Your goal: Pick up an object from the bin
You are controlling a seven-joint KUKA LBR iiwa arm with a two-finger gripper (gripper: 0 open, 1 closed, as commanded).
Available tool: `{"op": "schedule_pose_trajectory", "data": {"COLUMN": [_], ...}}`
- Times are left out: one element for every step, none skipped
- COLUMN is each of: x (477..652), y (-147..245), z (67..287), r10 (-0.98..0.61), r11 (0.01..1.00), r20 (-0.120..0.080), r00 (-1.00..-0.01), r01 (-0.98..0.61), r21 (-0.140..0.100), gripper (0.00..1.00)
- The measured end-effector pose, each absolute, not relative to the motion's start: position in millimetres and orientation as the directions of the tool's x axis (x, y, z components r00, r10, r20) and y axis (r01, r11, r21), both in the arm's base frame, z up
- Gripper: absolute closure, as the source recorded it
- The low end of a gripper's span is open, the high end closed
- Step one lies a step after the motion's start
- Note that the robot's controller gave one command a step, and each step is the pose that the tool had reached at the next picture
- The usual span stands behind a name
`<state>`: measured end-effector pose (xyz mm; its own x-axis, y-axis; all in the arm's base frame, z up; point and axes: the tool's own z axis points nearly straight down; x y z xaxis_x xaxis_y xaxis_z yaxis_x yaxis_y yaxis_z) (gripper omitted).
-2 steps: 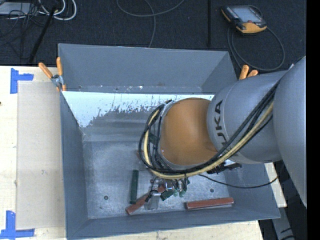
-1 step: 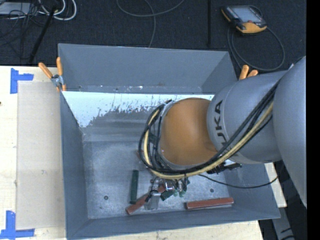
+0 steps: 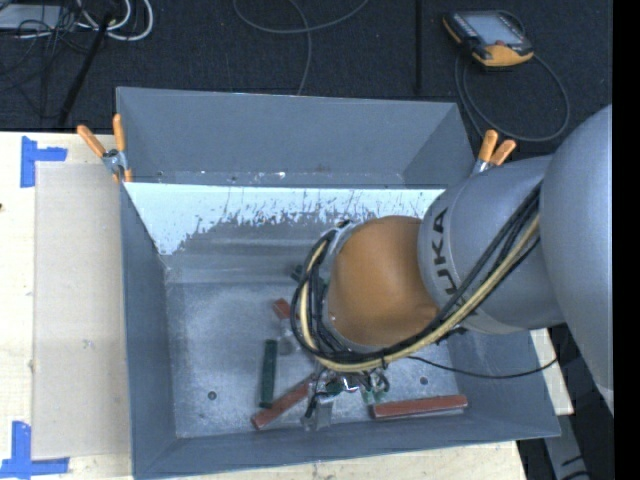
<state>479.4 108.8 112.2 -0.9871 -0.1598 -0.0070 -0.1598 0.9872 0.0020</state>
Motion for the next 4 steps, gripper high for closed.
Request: {"op": "schedule_pose_trajectory", "data": {"x": [497.8,497.8,531.9,531.6], "y": [138.4,138.4,192.0,191.3], "z": [71.7,71.6,104.3,103.7], "r10": [-0.486,-0.485,-0.227,-0.226], "r11": [0.874,0.874,0.974,0.974], "r20": [-0.007,-0.007,-0.002,-0.001], "r00": [-0.874,-0.874,-0.974,-0.974], "r01": [-0.486,-0.485,-0.227,-0.226], "r21": [0.0,0.0,0.001,0.0], "gripper": [1.0,1.0,0.0,0.0]}}
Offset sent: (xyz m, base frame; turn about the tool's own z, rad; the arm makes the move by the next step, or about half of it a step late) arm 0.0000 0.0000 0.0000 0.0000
